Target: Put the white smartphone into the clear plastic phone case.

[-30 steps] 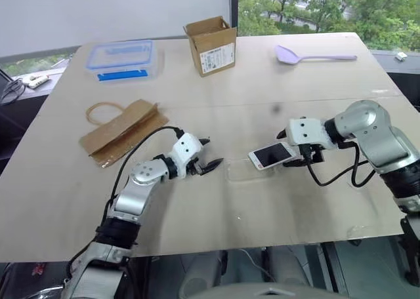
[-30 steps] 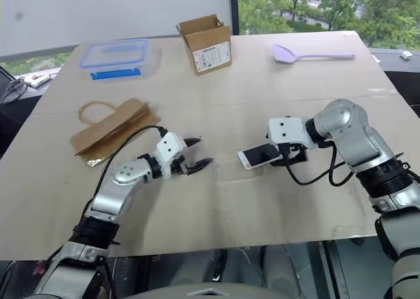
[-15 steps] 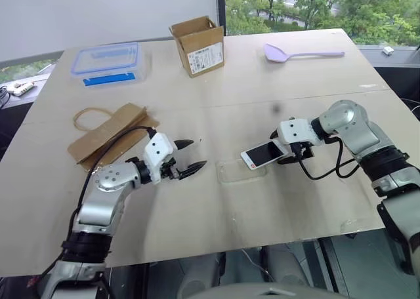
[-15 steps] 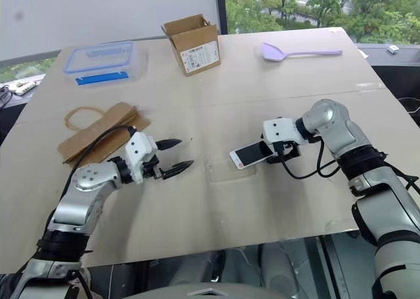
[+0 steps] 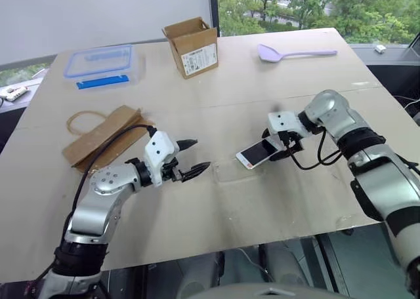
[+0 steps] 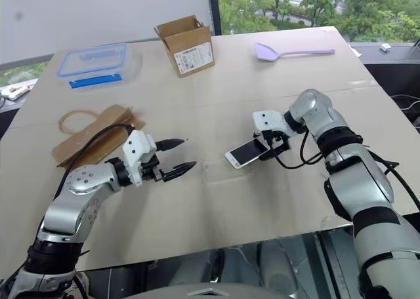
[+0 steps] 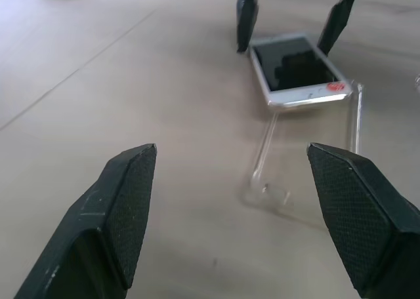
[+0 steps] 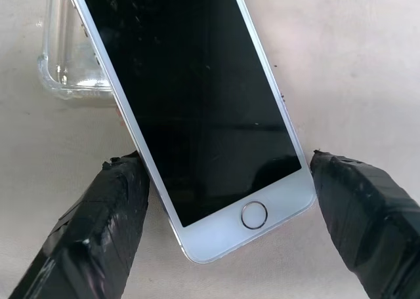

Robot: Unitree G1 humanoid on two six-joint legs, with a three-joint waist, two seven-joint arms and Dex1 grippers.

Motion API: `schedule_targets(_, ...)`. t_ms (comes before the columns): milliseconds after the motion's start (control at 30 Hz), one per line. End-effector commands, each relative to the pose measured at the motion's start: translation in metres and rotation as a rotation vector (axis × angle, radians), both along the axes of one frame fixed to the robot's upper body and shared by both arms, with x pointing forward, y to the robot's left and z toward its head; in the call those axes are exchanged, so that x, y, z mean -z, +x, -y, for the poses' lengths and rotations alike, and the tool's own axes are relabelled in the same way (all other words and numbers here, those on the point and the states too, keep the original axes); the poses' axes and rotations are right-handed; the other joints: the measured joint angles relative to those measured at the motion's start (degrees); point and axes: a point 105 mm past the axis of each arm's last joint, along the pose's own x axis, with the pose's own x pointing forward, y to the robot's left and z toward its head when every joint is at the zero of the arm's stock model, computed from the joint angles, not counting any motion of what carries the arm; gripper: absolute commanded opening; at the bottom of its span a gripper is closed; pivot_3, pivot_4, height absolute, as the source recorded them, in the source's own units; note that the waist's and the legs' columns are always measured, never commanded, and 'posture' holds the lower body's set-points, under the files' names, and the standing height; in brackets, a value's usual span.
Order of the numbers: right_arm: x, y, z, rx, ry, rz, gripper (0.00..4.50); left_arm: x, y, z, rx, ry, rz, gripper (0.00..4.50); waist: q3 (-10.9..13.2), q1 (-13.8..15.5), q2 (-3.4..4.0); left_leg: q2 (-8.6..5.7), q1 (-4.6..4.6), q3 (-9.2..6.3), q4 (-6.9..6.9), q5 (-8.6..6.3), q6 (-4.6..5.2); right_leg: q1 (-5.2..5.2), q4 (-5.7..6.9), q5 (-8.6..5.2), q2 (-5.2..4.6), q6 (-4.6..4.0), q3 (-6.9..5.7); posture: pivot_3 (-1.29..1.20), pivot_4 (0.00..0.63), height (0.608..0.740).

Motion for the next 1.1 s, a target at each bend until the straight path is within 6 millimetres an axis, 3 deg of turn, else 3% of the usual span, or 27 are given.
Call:
schedule_targets(33,0.014,-0.005,-0.003,-0.032,-0.056,-0.056,4.10,-0.022,-0.004,0.005,0.006,-0.024,0.050,3.77,0.0,0.0,-0.01,0.00,0.01,0.00,0.00,0.00,-0.01,0.01,0.01,0.00,0.01,0.00,0.00,0.00,0.150,0.740)
schedule_targets(100,0.015,-0.005,-0.004,-0.034,-0.059,-0.061,4.10,-0.025,-0.006,0.005,0.006,-0.031,0.047,3.77,0.0,0.0,-0.03,0.01,0.03,-0.01,0.00,0.01,-0.01,0.02,0.02,0.00,0.01,0.00,0.00,0.00,0.150,0.740)
schedule_targets(267,0.012,-0.006,-0.008,-0.047,-0.023,-0.064,2.68,-0.026,-0.009,0.000,-0.008,-0.033,0.035,3.77,-0.1,0.0,-0.03,0.02,0.10,0.00,-0.01,0.02,-0.03,0.06,0.05,0.01,0.01,-0.01,0.02,0.00,0.150,0.740)
schedule_targets(300,0.011,-0.007,-0.008,-0.050,-0.011,-0.068,2.61,-0.025,-0.009,-0.001,-0.012,-0.032,0.032,3.77,-0.1,0.0,-0.03,0.02,0.12,-0.02,-0.01,0.02,-0.04,0.09,0.05,0.01,0.02,-0.01,-0.01,0.00,0.150,0.740)
schedule_targets(467,-0.007,-0.008,-0.005,-0.042,0.097,0.000,2.61,-0.016,-0.008,-0.008,-0.028,-0.030,0.015,3.77,-0.1,0.3,-0.01,-0.01,0.05,-0.04,0.00,0.02,-0.05,0.06,0.02,0.01,0.00,-0.02,-0.02,0.00,0.150,0.740)
schedule_targets(700,-0.016,-0.036,0.008,-0.027,0.150,0.004,2.61,-0.006,-0.006,-0.009,-0.008,-0.032,0.005,3.77,0.0,1.5,0.05,-0.04,-0.39,-0.03,-0.02,0.02,-0.05,-0.38,-0.03,0.01,-0.06,-0.02,-0.01,0.00,0.150,0.740)
schedule_targets(833,-0.023,-0.044,0.024,0.089,0.172,0.066,2.61,-0.003,-0.003,-0.012,-0.005,-0.030,0.008,3.77,0.0,2.1,0.05,-0.05,-0.50,-0.03,-0.01,0.02,-0.04,-0.46,-0.06,0.01,-0.08,-0.02,-0.02,0.00,0.150,0.740)
schedule_targets(967,-0.025,-0.068,0.053,0.220,0.180,0.099,2.61,0.002,-0.004,-0.015,-0.009,-0.031,0.008,3.77,0.0,3.4,0.05,-0.06,-0.52,-0.05,-0.02,0.02,-0.04,-0.46,-0.09,0.00,-0.11,-0.02,-0.06,0.00,0.150,0.740)
schedule_targets(1100,-0.015,-0.091,0.058,0.309,0.164,0.096,2.61,0.009,-0.007,-0.016,-0.006,-0.030,-0.004,3.77,0.0,3.3,0.04,-0.06,-0.60,-0.03,-0.01,0.02,-0.03,-0.47,-0.16,0.00,-0.17,-0.01,-0.04,0.00,0.150,0.740)
